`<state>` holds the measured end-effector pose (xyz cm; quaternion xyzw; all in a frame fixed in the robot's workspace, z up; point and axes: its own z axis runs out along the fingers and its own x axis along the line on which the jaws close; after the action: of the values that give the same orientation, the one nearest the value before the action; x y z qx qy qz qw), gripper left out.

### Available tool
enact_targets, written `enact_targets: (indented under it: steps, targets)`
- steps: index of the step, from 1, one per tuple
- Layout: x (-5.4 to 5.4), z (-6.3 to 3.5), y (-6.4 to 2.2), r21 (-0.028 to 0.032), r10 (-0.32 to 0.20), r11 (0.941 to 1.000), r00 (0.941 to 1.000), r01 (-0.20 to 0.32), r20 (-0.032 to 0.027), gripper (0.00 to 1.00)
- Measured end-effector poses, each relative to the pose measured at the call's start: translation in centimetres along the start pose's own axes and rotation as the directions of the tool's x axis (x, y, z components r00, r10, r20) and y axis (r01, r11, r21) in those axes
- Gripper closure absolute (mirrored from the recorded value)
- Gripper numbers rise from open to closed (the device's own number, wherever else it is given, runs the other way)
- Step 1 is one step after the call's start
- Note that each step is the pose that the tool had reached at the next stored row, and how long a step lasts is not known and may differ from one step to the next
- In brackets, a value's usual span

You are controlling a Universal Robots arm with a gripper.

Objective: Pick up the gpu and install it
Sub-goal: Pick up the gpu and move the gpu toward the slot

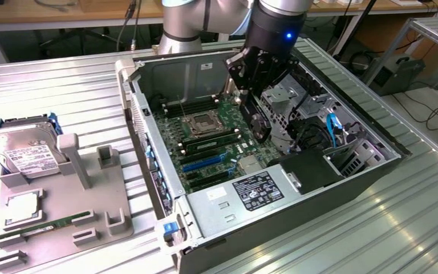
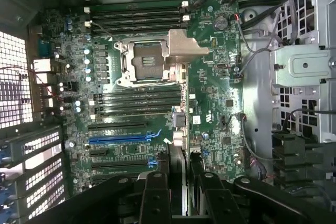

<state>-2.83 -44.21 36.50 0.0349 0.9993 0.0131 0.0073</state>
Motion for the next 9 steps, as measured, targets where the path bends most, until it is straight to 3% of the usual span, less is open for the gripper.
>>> enact_targets:
  steps: [9]
  targets:
    - [-0.01,0.01,0.01,-0.0002,0.000,1.0000,1.0000,0.000,0.0001,0.74]
